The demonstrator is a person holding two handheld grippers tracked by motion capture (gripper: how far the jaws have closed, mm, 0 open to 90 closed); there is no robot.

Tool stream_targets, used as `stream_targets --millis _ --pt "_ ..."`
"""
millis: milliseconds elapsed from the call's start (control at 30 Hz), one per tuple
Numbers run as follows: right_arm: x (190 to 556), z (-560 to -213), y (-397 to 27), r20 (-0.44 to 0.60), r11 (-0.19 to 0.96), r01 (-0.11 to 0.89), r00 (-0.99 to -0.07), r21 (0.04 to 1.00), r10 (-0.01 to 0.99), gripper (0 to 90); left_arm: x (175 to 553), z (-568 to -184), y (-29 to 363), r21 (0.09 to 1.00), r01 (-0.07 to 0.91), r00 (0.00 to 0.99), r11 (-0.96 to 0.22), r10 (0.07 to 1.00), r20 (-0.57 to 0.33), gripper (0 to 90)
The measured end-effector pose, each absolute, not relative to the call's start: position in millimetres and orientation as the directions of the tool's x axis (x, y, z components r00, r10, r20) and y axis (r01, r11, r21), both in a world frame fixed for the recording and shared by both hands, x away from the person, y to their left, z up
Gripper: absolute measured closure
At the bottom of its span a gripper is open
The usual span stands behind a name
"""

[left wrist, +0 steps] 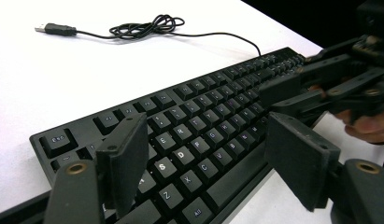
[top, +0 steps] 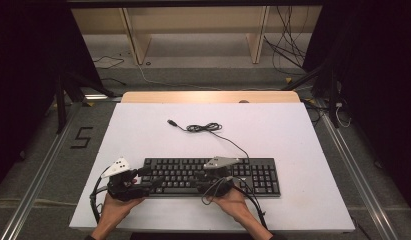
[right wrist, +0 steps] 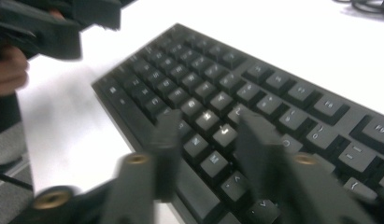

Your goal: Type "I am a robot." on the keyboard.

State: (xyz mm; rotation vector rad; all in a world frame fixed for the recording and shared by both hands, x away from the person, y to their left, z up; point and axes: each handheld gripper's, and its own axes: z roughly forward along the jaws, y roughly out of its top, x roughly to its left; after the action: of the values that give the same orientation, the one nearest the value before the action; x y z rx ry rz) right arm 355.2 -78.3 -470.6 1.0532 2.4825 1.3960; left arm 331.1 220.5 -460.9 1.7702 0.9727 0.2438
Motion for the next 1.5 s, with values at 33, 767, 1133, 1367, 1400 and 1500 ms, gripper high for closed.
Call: stream_targets --millis 33,767,1133,1367,1400,1500 --pt "354.7 -468.6 -78.9 0.239 0.33 0.52 -0.753 0.788 0.613 54.3 331.1 -460.8 220.6 0.862 0.494 0.648 -0.115 0.71 -0.276 30.0" --pt "342.4 -459.9 -74.6 0.227 0.357 0.486 -0.79 0.798 0.569 45.3 331.4 -460.6 221.7 0.864 0.494 0.64 -0.102 0.715 -0.282 29.3" --pt "339.1 -465.4 -71.5 0.208 0.39 0.494 -0.787 0.777 0.581 76.9 331.6 -460.7 222.2 0.863 0.495 0.638 -0.1 0.716 -0.283 29.3" --pt "338.6 -471.0 -68.3 0.199 0.415 0.499 -0.788 0.76 0.583 87.5 331.8 -460.9 222.2 0.863 0.495 0.638 -0.102 0.717 -0.281 29.4" --pt "338.7 -471.7 -67.8 0.193 0.421 0.496 -0.79 0.76 0.582 88.4 332.0 -461.0 222.4 0.863 0.495 0.638 -0.103 0.717 -0.28 29.4" --pt "338.7 -473.2 -66.4 0.187 0.43 0.494 -0.792 0.756 0.581 89.8 332.4 -461.3 222.7 0.861 0.498 0.637 -0.105 0.718 -0.281 29.4"
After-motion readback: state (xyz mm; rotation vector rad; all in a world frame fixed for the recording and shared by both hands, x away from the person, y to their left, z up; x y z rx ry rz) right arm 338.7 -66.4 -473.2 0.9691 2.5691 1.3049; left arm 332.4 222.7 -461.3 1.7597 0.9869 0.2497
